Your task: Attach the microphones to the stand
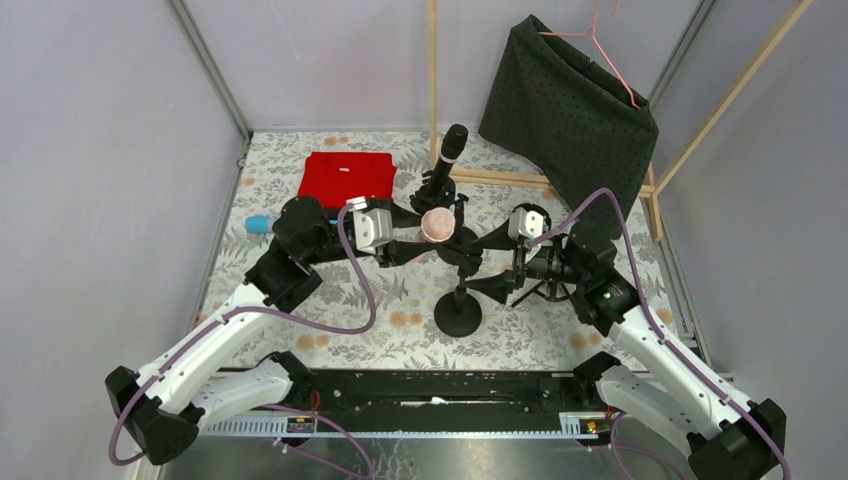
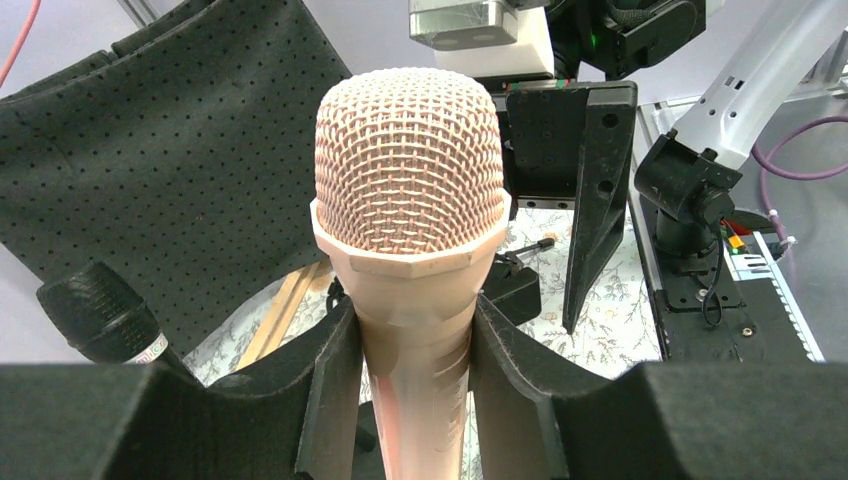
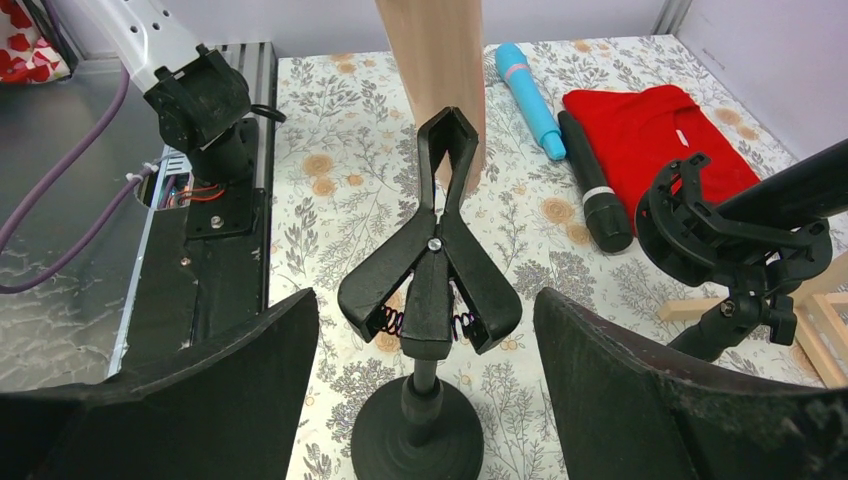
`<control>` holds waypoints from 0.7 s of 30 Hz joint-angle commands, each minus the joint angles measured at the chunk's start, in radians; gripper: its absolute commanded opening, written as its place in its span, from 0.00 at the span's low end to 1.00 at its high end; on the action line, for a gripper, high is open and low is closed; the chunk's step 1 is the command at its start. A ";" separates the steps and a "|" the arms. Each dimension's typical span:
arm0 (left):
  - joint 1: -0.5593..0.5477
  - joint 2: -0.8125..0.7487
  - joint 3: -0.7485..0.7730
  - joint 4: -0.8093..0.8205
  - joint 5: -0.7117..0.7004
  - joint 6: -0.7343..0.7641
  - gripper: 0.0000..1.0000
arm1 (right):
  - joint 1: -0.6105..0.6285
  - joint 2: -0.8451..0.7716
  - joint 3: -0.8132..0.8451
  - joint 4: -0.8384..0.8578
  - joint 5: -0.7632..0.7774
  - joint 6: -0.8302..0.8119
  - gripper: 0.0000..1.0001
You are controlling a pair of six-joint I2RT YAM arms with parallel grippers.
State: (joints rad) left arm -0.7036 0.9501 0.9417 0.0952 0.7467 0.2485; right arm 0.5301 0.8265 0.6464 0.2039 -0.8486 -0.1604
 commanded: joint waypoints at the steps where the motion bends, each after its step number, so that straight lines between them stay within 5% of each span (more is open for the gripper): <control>1: -0.007 0.016 0.072 0.021 0.043 0.043 0.00 | -0.003 -0.008 -0.003 0.039 -0.009 0.011 0.84; 11: -0.012 0.042 0.094 -0.016 0.054 0.089 0.00 | -0.003 -0.008 -0.002 0.038 -0.009 0.016 0.71; 16: -0.014 0.045 0.092 -0.006 0.002 0.089 0.00 | -0.004 0.001 0.005 0.031 -0.012 0.021 0.47; 21: -0.013 0.057 0.095 0.043 -0.043 0.045 0.00 | -0.003 0.019 0.021 0.021 -0.014 0.026 0.06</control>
State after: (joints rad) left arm -0.7136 0.9989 0.9890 0.0505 0.7441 0.3134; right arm 0.5301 0.8307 0.6456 0.2085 -0.8539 -0.1432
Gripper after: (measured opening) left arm 0.428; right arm 0.242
